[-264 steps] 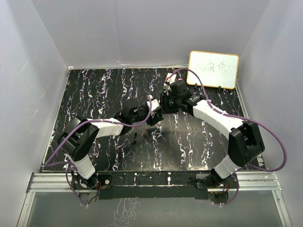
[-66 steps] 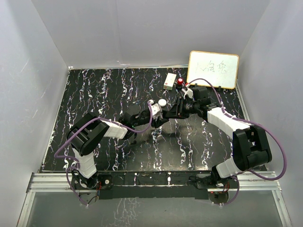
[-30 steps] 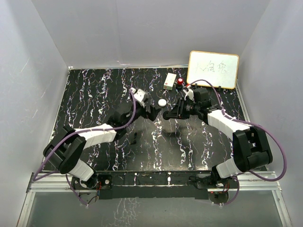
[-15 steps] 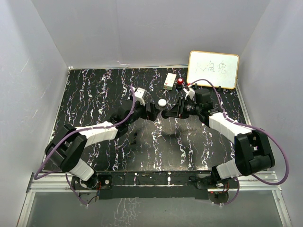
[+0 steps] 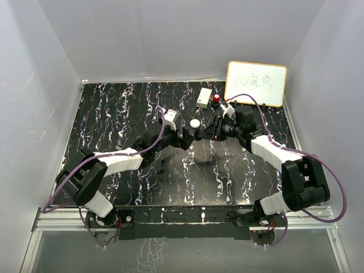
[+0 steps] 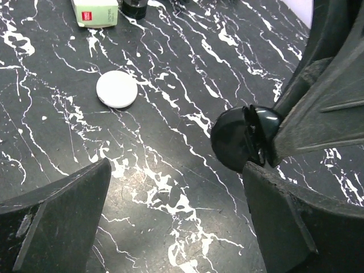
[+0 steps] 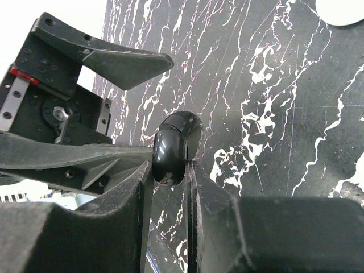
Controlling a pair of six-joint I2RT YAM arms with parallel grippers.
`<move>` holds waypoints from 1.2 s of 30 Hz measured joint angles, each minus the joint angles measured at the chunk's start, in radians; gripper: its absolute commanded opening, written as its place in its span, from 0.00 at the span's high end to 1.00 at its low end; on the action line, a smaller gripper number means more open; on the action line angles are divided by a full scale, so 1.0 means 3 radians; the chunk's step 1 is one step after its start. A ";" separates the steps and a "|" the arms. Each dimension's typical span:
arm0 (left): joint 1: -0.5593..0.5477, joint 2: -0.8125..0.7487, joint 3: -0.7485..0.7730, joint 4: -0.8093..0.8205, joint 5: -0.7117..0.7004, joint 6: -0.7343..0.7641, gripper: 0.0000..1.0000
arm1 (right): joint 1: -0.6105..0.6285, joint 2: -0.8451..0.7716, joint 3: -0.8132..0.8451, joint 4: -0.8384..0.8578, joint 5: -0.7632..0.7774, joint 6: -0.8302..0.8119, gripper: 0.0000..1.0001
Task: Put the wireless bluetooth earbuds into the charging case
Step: Open the charging case, then pick up the earbud from the center of the board.
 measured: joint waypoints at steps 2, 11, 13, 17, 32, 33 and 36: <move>-0.0001 0.0047 0.0001 0.0004 -0.0005 0.0000 0.01 | 0.0000 0.0000 -0.0005 0.0013 -0.0019 0.0008 1.00; -0.0003 0.0270 0.0020 0.0018 -0.0018 -0.0003 0.01 | -0.0009 -0.0065 -0.0052 0.0156 -0.0179 0.0062 1.00; -0.0003 0.0287 0.0025 0.0031 -0.0018 -0.0015 0.01 | -0.0009 -0.0078 -0.0092 0.0229 -0.0235 0.0118 1.00; -0.0003 0.0287 0.0027 0.0085 -0.0019 -0.0024 0.01 | -0.0009 -0.0075 -0.0188 0.0369 -0.0359 0.0233 1.00; -0.0003 0.0177 -0.0024 -0.0064 -0.0342 -0.0055 0.01 | -0.0010 -0.0018 -0.0242 0.0683 -0.0537 0.0599 1.00; -0.0003 0.0067 -0.0083 -0.0153 -0.0445 -0.0060 0.01 | -0.0010 -0.0006 -0.0243 0.0704 -0.0547 0.0654 1.00; 0.0011 -0.0395 -0.0277 -0.0468 -0.0729 -0.0076 0.01 | -0.0011 0.0006 -0.0280 0.0816 -0.0585 0.0767 1.00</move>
